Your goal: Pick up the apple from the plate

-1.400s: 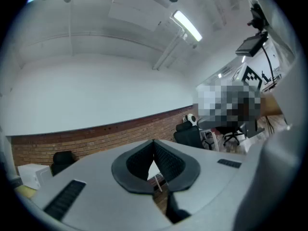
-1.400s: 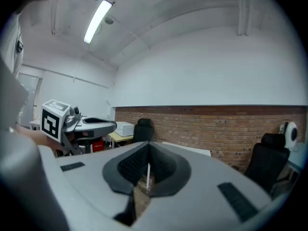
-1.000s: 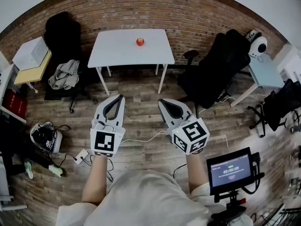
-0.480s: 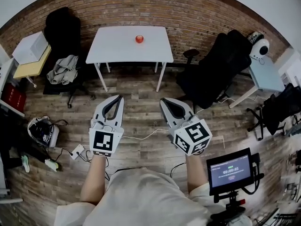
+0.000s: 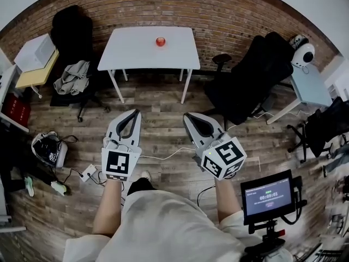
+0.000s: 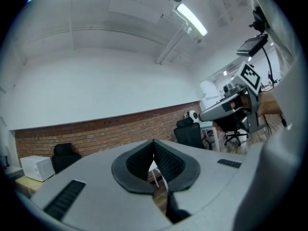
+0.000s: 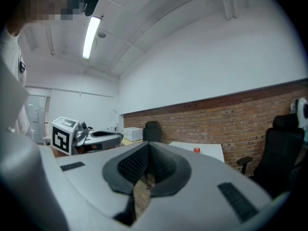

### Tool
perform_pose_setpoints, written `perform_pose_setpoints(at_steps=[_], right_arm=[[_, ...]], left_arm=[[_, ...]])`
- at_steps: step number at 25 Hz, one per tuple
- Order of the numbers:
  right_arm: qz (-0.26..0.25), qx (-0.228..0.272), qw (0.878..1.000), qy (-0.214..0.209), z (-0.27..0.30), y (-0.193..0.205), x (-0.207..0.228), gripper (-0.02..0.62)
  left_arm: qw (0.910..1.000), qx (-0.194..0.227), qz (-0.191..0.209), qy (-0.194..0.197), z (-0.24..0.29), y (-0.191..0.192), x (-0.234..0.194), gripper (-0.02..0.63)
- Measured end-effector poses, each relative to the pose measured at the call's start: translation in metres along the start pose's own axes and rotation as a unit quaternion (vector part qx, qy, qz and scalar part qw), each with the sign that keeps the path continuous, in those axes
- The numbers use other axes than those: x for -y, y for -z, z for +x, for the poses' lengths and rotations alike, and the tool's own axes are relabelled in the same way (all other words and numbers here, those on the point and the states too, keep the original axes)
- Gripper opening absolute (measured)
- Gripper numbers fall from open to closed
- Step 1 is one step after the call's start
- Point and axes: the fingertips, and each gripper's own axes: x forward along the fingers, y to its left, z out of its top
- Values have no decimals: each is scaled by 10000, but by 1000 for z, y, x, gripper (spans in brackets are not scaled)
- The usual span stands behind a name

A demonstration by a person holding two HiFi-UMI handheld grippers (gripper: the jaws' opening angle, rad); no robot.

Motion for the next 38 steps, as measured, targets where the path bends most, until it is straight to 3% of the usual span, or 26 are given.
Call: perform_pose_setpoints(at_steps=[7,12,24,38], right_arm=[[-23,75,10000,14,21,12,18,2],[99,-13,9999,-18,65,17,47,2],[-36,-62,9984,559,203,-23,144,2],[198,-172,9937,1093,268,-24,216,2]], left_arm=[[9999,6,-48,123,32,18,-7,6],[9996,-8,-115,254,78,38,-35,6],[9990,-62,-111,428,209,57,-151,6],[9972,-146,-182,710,297,77,-196,6]])
